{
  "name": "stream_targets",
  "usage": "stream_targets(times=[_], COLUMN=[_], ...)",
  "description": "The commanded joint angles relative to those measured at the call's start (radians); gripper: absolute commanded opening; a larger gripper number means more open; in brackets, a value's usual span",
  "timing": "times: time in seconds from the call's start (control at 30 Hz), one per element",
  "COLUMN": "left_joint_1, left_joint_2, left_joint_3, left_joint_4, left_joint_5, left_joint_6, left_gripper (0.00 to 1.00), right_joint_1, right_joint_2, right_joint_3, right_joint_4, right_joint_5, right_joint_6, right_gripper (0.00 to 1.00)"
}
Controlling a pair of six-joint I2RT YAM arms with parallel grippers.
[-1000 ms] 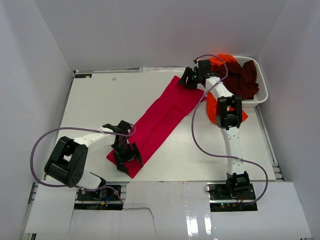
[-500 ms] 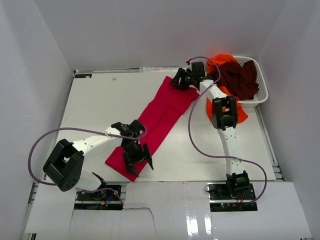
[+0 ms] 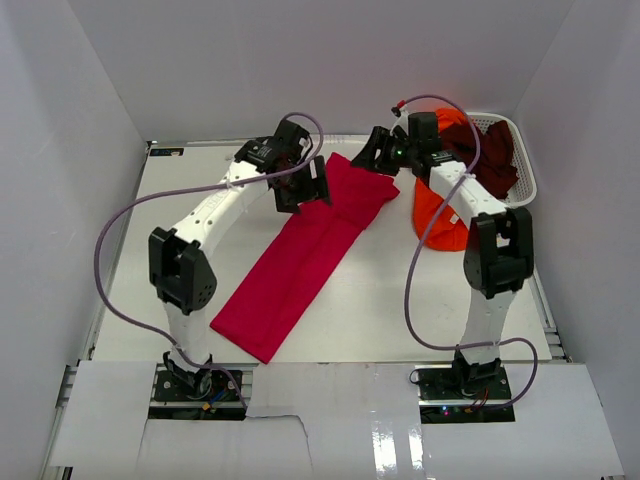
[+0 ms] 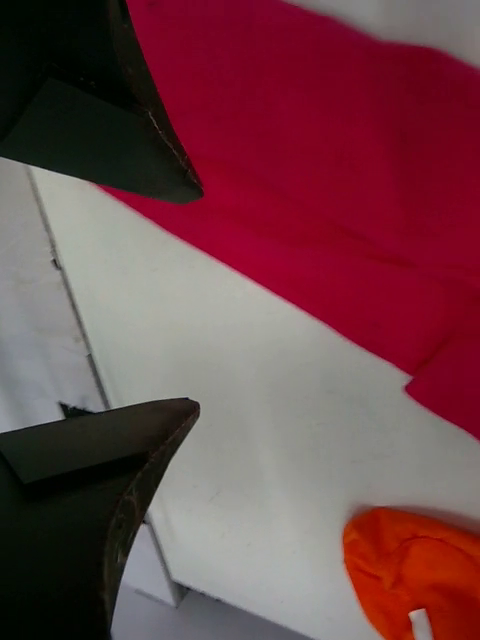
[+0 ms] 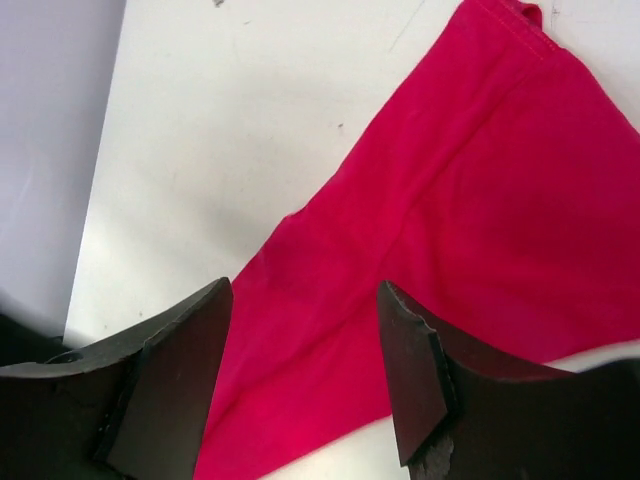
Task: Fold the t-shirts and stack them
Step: Rotate the tshirt 90 degrees
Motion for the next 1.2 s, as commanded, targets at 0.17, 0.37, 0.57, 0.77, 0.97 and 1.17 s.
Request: stream_targets(times=[0.17,0.37,0.57,0.77,0.97,1.17], left_joint_1=[0.047,0.077,0.087,0.119,0.140,0.166], left_joint_2=[0.298,0.402,0.497,0.586,0.618,0.671], left_joint_3=[0.255,0.343,0.435,0.420,0.398,0.395], left_joint_4=[0.110,0.198,0.201,0.214,0.251,0.273], left_joint_5=[0.155,0.281,0.350,0.384,0.361,0.396], left_joint_6=[0.296,0.305,0.316,0.303,0.302,0.276], left_gripper=[0.90,0.89,0.89,0.88,0.88,0.88], right_joint_1=[-0.003,-0.015,-0.021,-0.023,-0.023,-0.023], right_joint_2=[-0.220,-0.179,-0.090,-0.007,0.068,0.114], right_joint_3=[-0.302,-0.346,-0.309,-0.257,-0.186,-0.143], right_joint_4=[-0.022,-0.040,-0.051,-0.050,-0.050,-0.050], right_joint_5=[0.143,0.188,0.166,0.166,0.153,0.153], right_joint_6=[-0.019,0.005,0.010,0.013,0.019,0.021], right_gripper=[0.65,0.66,0.66,0.66,0.66,0.66])
